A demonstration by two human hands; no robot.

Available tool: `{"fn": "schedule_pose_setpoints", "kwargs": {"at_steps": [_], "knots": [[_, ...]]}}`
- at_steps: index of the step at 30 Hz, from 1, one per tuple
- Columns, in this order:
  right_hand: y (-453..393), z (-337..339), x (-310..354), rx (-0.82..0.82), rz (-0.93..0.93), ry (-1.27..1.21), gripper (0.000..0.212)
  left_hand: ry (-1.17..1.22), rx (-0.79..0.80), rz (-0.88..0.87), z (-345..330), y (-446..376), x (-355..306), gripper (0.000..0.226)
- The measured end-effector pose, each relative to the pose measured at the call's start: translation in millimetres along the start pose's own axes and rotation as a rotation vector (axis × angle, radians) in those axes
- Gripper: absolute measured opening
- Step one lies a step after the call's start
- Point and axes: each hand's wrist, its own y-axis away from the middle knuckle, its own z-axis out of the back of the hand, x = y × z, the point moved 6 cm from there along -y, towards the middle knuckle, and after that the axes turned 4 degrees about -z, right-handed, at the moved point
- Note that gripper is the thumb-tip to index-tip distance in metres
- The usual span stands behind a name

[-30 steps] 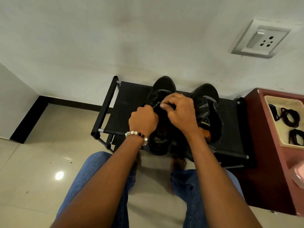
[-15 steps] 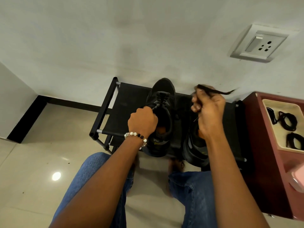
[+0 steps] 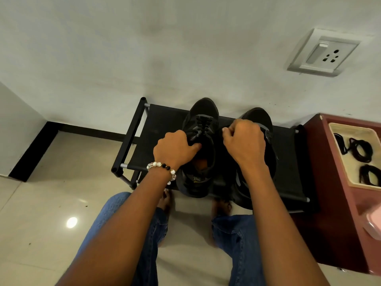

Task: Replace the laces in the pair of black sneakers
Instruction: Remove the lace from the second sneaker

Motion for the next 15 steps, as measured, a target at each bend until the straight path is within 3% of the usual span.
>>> {"fn": "schedule_pose_setpoints", "kwargs": {"at_steps": [3, 6, 8, 10, 15], "knots": [[6, -7, 11, 0.232, 0.047, -0.24, 0.019, 0.04, -0.068, -0.056, 13, -2, 0, 0.048], [17, -26, 15, 0.409, 0.059, -0.04, 0.041, 0.131, -0.247, -0.203, 32, -2, -11, 0.039], [19, -34, 14, 0.385, 0.022, 0.042, 0.051, 0.149, -0.311, -0.323, 35, -1, -23, 0.036], [19, -37, 16, 0.325, -0.009, 0.046, 0.043, 0.112, -0.28, -0.412, 24, -3, -32, 0.034], [18, -45, 14, 0.253, -0.024, -0.009, 0.026, 0.007, -0.317, -0.395, 5, -8, -30, 0.029]]}}
